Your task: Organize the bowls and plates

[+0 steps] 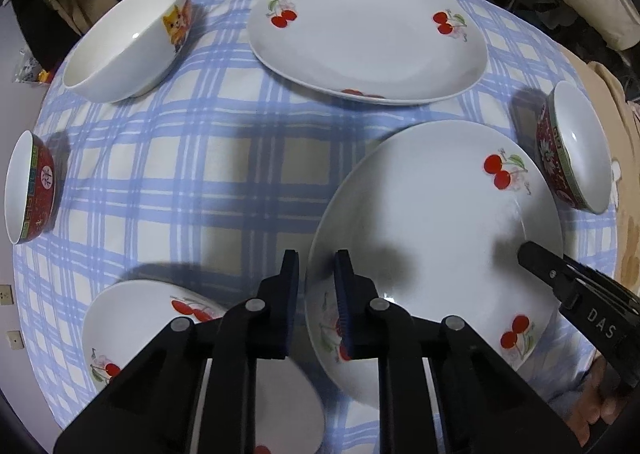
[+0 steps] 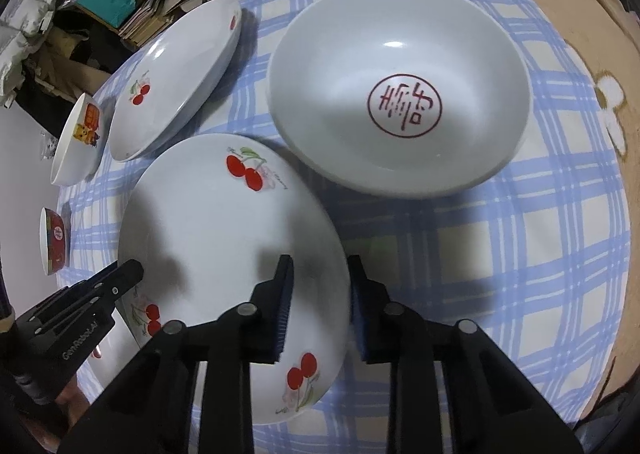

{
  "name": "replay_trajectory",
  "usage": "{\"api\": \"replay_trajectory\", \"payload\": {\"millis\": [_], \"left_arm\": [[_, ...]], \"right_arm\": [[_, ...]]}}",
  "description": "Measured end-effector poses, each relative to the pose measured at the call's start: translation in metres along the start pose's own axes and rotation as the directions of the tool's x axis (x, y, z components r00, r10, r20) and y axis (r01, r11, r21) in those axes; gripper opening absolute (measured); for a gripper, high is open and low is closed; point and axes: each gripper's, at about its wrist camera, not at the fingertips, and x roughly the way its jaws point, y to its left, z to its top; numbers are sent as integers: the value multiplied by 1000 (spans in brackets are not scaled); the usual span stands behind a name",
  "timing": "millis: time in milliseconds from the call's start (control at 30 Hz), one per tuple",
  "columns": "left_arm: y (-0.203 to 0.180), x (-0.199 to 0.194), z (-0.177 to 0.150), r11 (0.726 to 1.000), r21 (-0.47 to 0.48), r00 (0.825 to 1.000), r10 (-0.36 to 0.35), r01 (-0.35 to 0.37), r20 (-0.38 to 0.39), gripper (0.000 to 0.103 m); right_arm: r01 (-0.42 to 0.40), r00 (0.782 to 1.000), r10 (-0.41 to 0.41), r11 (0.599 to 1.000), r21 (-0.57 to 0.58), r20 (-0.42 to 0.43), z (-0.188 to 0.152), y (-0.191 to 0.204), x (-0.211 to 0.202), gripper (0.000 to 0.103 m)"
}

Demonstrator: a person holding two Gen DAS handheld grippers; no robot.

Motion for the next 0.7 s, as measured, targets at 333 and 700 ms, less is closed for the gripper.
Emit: {"api": "replay_trajectory", "payload": {"millis": [333, 700], "left_arm": [[1, -2, -7, 1000, 13, 999, -11, 10, 44, 17], [26, -34, -26, 998, 46, 995, -38, 34, 90, 17]], "right_arm": [[-18, 1000, 18, 1000, 7, -3, 0, -2, 2, 22], [-27, 999, 31, 994, -109, 33, -1, 18, -12, 22]]}}
